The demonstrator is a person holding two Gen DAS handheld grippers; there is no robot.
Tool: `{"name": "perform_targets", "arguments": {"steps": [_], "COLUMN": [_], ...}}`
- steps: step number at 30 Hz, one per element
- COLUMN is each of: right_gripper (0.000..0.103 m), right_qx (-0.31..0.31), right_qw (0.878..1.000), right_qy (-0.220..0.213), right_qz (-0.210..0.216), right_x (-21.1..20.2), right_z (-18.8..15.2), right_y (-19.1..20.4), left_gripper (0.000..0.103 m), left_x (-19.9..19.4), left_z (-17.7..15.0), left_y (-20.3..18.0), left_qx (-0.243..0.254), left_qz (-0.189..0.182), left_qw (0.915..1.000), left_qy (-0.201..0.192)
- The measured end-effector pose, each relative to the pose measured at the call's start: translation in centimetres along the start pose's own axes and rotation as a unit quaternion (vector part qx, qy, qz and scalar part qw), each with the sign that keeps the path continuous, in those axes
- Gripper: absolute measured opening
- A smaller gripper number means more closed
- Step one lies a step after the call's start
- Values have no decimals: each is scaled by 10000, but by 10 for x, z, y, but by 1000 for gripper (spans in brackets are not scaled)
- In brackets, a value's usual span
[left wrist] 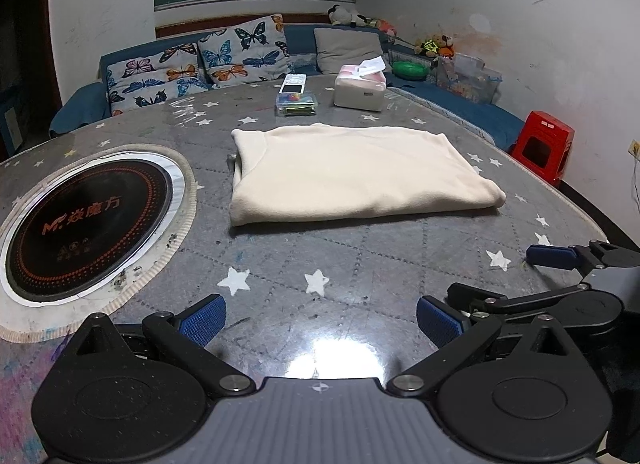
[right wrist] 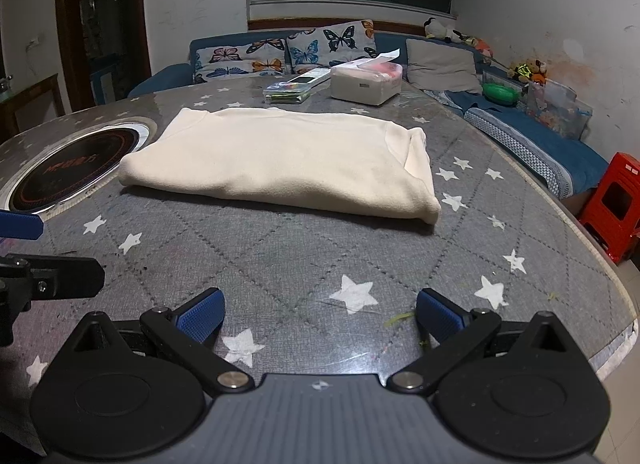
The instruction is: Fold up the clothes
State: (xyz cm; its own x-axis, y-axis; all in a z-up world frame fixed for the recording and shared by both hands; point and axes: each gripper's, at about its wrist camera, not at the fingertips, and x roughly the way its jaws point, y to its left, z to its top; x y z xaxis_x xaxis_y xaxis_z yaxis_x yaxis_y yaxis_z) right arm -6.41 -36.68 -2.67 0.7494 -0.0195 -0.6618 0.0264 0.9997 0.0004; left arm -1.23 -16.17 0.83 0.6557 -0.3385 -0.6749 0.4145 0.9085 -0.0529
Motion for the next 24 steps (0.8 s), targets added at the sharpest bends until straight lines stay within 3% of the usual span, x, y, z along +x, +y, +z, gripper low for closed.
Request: {"name": "perform_targets", "arguments": {"steps": [24], "right_gripper": [103], "right_qx": [108], "right_qw": [9999], "right_qy": [3], "right_qz": [-35], "right_x": [-14], "right_z": [-1], "right_y": [2], "left_gripper": [103], "left_x": [-8], "left_z": [-3], "left_y": [-3], "left_qx": [14], "left_qz": [-35], "left_qw": [10000], "left_qy": [-67]}}
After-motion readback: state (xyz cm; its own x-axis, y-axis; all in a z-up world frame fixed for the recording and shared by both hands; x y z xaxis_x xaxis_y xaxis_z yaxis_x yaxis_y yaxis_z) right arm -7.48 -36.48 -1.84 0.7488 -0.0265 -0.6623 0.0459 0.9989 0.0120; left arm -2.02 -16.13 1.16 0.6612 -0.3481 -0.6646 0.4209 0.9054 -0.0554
